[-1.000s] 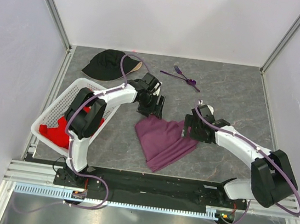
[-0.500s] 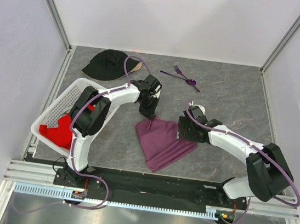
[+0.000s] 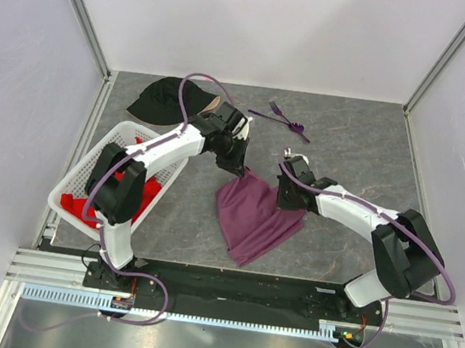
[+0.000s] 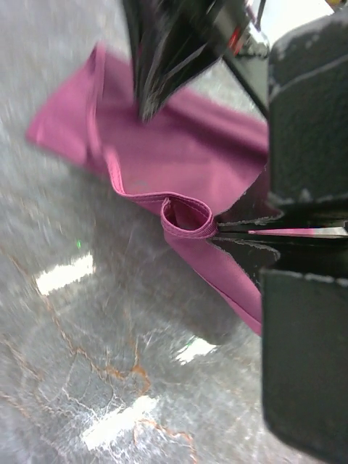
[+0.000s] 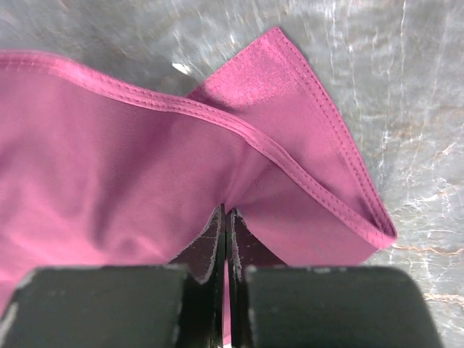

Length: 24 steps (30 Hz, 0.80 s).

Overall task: Fold the napkin into a case and place the utensils inside
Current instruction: Pick up the crumpled napkin from the center of the board, then flatten out the crumpled napkin at the center of the board.

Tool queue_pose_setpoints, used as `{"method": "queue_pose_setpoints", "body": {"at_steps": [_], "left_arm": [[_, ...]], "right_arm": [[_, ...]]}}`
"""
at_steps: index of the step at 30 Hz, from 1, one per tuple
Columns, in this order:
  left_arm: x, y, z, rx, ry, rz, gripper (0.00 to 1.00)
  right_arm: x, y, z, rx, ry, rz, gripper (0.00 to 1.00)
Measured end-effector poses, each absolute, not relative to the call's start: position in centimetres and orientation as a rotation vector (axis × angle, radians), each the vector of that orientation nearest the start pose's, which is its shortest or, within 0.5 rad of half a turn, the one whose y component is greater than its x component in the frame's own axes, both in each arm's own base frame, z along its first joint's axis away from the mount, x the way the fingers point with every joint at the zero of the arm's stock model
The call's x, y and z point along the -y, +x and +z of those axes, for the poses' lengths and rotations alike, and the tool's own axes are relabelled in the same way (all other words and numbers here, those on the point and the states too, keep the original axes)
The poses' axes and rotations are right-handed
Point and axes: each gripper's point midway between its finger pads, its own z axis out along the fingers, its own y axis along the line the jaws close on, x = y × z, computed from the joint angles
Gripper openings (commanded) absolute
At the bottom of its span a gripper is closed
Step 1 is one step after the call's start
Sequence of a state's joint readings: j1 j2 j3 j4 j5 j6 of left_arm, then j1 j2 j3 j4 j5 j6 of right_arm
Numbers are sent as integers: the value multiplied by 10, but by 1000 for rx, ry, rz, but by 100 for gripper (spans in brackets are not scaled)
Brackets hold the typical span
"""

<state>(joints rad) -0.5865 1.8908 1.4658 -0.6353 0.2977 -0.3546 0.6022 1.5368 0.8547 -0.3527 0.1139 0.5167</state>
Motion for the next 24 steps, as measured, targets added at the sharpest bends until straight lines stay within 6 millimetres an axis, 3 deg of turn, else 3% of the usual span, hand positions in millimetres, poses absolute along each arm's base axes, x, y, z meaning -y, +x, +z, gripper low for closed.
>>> {"method": "queue_pose_setpoints", "body": {"at_steps": [4,8,10,13,16,18,20,22,24], "left_arm": [[292,325,131,-2628,400,-736,2],[285,340,185,-2523,331,-846,2],[277,356,222,-2447,269,-928,2],[256,388,294,-2277,184,-1046,2],[236,398,361,-2113,164,-1077,2],[234,383,405,-2003,206,-1102,2],[236,353,437,-1921,260,-1125,2],[237,320,456,-1858,308,-1152,2],[244,277,449,-1836,357,-1190,2]], "right_arm": [[-200,291,56,-2584,-92,271,0],[-226,331,105,-2503,-130,305,0],[-241,359,147,-2431,-139,322,0],[-263,399,230,-2260,-137,386,0],[-267,416,318,-2063,-112,453,0],[-259,413,355,-1980,-91,475,0],[-245,405,371,-1937,-66,476,0],[-228,392,364,-1928,-44,462,0],[-222,370,340,-1945,-47,504,0]]}}
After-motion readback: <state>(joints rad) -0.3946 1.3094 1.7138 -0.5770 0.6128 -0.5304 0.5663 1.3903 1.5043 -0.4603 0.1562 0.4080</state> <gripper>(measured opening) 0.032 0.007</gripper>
